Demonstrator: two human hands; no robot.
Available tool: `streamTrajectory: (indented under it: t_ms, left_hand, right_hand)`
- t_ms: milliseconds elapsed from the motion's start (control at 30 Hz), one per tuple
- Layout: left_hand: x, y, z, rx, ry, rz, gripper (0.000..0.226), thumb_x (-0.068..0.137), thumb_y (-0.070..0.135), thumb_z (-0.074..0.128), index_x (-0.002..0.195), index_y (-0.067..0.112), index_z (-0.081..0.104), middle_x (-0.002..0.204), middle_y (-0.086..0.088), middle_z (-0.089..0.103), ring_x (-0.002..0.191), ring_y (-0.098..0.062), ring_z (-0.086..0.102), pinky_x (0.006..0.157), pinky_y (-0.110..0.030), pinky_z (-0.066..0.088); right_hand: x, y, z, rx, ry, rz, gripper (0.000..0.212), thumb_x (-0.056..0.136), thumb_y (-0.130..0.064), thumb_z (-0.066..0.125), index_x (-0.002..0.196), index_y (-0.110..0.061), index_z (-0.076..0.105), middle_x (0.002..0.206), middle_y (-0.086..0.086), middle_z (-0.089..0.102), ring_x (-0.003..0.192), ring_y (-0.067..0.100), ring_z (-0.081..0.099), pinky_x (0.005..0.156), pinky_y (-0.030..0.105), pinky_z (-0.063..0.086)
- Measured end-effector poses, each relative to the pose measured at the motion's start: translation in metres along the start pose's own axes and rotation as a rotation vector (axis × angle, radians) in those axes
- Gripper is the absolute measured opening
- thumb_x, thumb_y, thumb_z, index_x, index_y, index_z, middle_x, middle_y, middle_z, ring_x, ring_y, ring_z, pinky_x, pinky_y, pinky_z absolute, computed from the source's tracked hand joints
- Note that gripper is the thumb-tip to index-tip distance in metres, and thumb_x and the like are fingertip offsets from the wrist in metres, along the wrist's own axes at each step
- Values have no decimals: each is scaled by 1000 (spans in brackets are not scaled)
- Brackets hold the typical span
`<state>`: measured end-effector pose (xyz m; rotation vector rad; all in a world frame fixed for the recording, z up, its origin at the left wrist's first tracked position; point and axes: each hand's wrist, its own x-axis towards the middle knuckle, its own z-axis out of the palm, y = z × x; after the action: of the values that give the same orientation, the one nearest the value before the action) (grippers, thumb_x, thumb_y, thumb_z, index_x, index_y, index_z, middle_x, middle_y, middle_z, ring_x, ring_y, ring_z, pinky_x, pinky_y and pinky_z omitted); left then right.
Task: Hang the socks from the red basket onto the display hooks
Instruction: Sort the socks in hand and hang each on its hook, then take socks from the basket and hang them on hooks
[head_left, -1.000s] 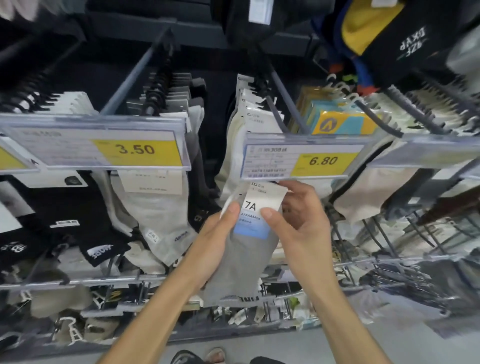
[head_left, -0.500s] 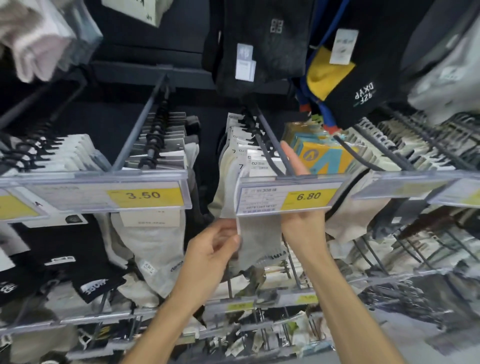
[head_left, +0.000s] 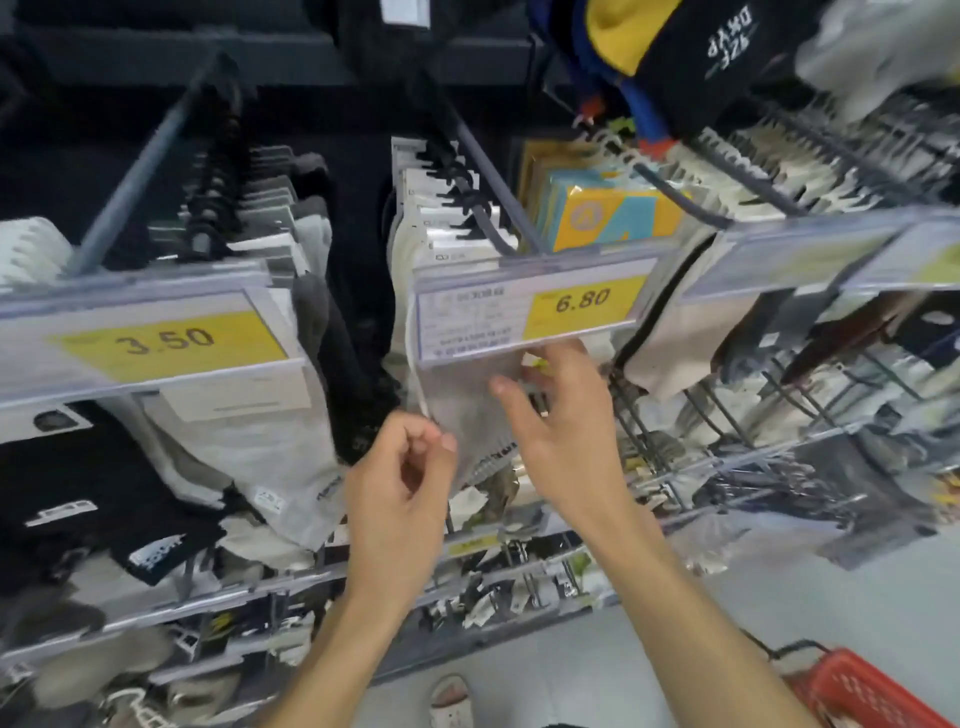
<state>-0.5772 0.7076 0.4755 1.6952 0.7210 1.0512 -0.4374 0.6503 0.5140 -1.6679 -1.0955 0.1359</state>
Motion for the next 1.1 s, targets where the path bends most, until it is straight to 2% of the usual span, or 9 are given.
streamTrajectory:
  t_ms: [100, 167, 300, 467, 567, 667, 833, 967, 1100]
  left_hand:
    - [-18, -3, 17, 22, -34, 38, 9, 91, 35, 56, 82, 33, 54, 69, 17, 57, 59, -1, 49, 55, -12, 37]
    - [-31, -7, 36, 42, -123, 39, 8, 91, 37, 56, 84, 32, 54, 69, 14, 57, 57, -1, 49, 53, -11, 36]
    - [-62, -19, 91, 120, -423, 10, 12, 89, 43, 52, 83, 32, 53, 70, 9, 59, 54, -4, 51, 49, -12, 34]
    - [-112, -37, 174, 242, -802, 51, 21, 88, 47, 48, 83, 28, 54, 60, 12, 55, 57, -2, 54, 50, -10, 34]
    - [-150, -50, 230, 379, -1014, 23, 20, 91, 45, 54, 78, 30, 52, 59, 11, 52, 60, -12, 55, 57, -32, 44]
    - [-192, -65, 288, 508, -1202, -6, 30, 95, 27, 62, 70, 30, 46, 59, 9, 49, 63, -19, 51, 61, -35, 40]
    - [-270, -93, 369, 770, -1555, -23, 21, 100, 25, 55, 96, 9, 68, 93, -13, 71, 92, -30, 66, 73, -34, 42]
    - [-328, -95, 406, 909, -1764, -107, 13, 98, 27, 54, 92, 24, 65, 104, -5, 72, 101, -24, 66, 84, -33, 49]
    - [-375, -83, 449, 931, -1857, -126, 13, 96, 33, 57, 85, 31, 62, 95, 0, 74, 90, -18, 66, 76, -31, 47]
  right_hand:
    - [-48, 13, -12, -31, -15, -39, 54, 94, -15, 56, 145, -23, 42, 136, -9, 48, 125, 13, 52, 96, 40, 52]
    - [-81, 25, -23, -43, -54, 57, 52, 95, -17, 52, 145, -28, 42, 136, -13, 48, 122, 11, 54, 90, 38, 54]
    - [-145, 55, -54, -81, -64, 278, 45, 93, -17, 50, 138, -24, 50, 128, -11, 54, 116, 7, 57, 93, 36, 53]
    - [-226, 101, -120, -84, -6, 594, 42, 96, -15, 55, 134, -34, 53, 117, -18, 66, 103, 3, 66, 87, 28, 55]
    - [-283, 141, -163, -128, 24, 792, 30, 93, -21, 55, 120, -32, 62, 97, -21, 69, 92, 3, 66, 80, 25, 54]
    - [-362, 189, -206, -163, 76, 1058, 29, 91, -15, 59, 116, -27, 66, 82, -26, 65, 85, 2, 62, 82, 23, 49]
    - [-497, 240, -287, -214, -52, 1397, 23, 91, -20, 58, 111, -28, 66, 108, -2, 68, 110, 25, 63, 94, 29, 46]
    - [-570, 246, -351, -204, -3, 1512, 31, 92, -24, 59, 123, -21, 64, 122, 0, 68, 117, 21, 59, 95, 25, 43]
    - [-621, 250, -399, -164, 78, 1644, 34, 97, -27, 55, 130, -19, 58, 125, 1, 66, 118, 20, 58, 98, 28, 44]
